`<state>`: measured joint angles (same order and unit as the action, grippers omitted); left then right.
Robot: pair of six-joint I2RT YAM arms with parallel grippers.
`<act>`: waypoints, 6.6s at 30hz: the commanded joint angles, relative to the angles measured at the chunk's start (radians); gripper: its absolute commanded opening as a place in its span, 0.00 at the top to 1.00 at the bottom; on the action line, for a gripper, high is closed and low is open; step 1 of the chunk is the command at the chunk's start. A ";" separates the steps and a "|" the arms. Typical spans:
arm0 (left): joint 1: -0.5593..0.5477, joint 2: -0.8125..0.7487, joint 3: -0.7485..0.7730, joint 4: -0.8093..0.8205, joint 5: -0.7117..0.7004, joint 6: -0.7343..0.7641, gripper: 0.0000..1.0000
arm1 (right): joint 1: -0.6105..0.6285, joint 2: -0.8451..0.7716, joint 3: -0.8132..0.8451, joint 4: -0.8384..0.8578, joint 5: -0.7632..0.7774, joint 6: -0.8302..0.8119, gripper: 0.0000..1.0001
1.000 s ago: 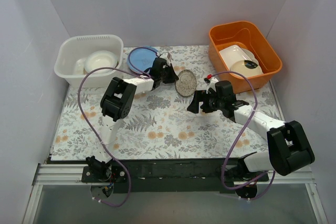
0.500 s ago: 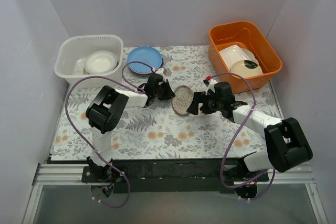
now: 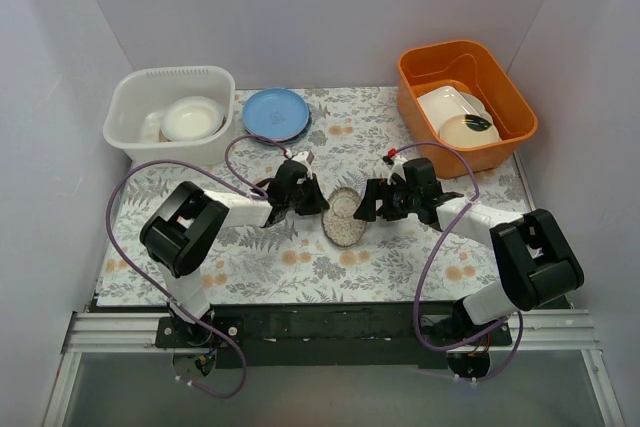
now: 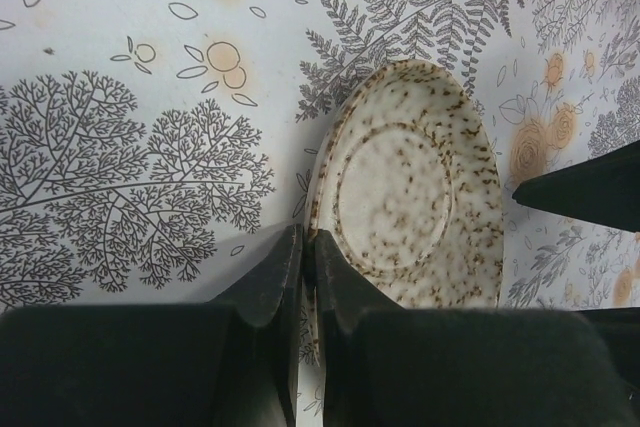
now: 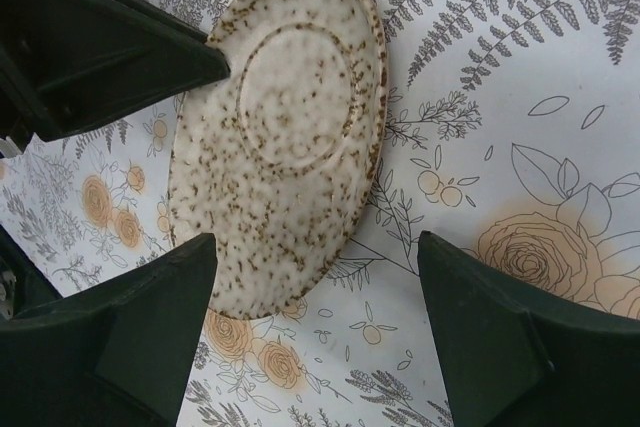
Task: Place the plates into the plastic bin on the countertop
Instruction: Pick up the plate from the corner of the board, then place the plate in the plastic bin.
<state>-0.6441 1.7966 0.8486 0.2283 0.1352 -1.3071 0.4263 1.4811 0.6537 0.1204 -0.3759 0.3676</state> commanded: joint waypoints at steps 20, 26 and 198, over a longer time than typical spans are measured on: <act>-0.015 -0.132 0.026 -0.061 -0.002 0.020 1.00 | -0.003 -0.117 -0.009 -0.013 0.034 -0.006 0.11; -0.014 -0.144 0.052 -0.098 -0.035 0.040 1.00 | -0.003 -0.094 0.017 -0.005 0.000 -0.015 0.11; 0.886 0.099 0.653 -0.484 -0.275 -0.096 1.00 | 0.038 -0.078 0.058 -0.027 -0.072 -0.035 0.10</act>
<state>0.2390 1.9079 1.4658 -0.2539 -0.1013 -1.4090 0.4614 1.3815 0.6621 0.0807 -0.4252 0.3557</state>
